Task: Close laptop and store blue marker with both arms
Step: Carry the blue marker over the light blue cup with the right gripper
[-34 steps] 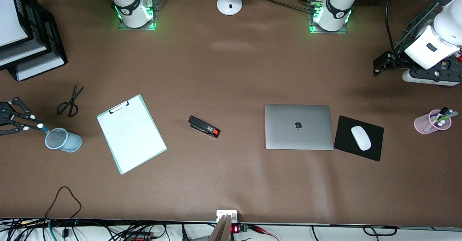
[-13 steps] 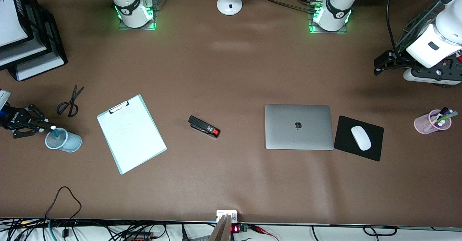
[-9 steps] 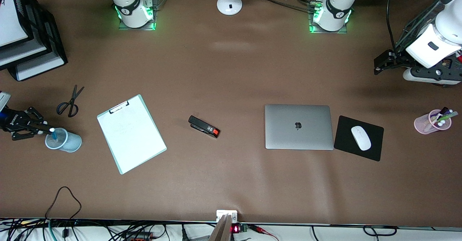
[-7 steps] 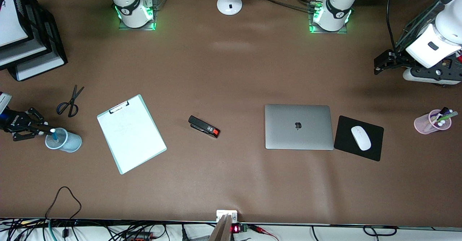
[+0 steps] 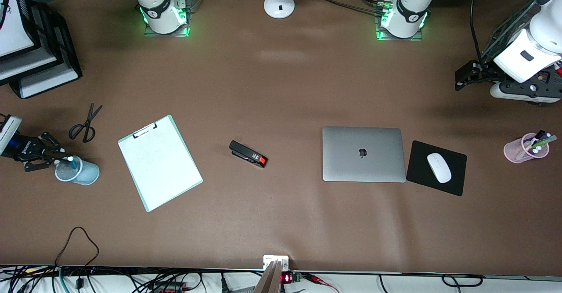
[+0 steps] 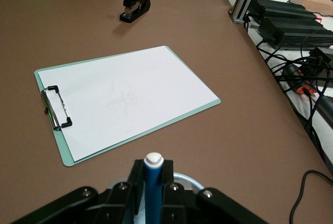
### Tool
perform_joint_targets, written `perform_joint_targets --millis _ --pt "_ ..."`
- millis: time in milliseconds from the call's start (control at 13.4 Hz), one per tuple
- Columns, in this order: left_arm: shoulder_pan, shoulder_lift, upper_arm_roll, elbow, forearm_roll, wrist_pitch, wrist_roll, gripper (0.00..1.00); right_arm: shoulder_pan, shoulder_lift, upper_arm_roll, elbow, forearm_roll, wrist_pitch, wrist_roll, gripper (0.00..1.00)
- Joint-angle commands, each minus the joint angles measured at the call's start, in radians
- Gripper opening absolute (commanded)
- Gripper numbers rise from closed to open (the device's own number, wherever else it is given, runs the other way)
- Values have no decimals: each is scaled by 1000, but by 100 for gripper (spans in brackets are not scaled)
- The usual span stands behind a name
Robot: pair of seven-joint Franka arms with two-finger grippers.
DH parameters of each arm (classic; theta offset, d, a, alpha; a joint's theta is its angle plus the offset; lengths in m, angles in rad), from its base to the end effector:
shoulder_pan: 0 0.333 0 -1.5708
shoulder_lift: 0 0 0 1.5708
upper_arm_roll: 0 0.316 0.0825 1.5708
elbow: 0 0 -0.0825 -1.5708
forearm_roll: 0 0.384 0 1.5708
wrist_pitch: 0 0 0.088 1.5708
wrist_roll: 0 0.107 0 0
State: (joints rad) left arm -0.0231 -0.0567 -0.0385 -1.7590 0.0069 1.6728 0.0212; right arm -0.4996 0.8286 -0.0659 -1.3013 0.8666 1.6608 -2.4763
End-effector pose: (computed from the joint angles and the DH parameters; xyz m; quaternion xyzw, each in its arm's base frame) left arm 0.5398 -0.0331 0.5750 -0.9990 0.0417 0.0147 0.0048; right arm 0.6413 -0.3051 0.2435 -0.6214 -0.6551 -0.3632 0.2295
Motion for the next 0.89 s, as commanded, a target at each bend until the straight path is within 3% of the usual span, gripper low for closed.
perform_joint_targets --millis 0,522,597,671,746,820 --pt "3 17 3 36 -10 -25 16 100 -16 38 15 53 20 -7 -9 0" --pt "3 17 3 36 -10 -25 16 100 -23 66 15 79 19 -7 -12 1" --pt "3 17 3 36 -10 -25 16 100 -23 66 15 79 19 -7 -10 10" --pt "3 17 3 36 -10 -25 16 100 -23 66 15 79 17 -7 -6 41" --pt "3 17 3 36 -10 -25 16 100 -23 66 15 76 15 -7 -3 99" --pt "3 18 3 36 -10 -25 16 100 -25 66 15 71 18 -10 2 100"
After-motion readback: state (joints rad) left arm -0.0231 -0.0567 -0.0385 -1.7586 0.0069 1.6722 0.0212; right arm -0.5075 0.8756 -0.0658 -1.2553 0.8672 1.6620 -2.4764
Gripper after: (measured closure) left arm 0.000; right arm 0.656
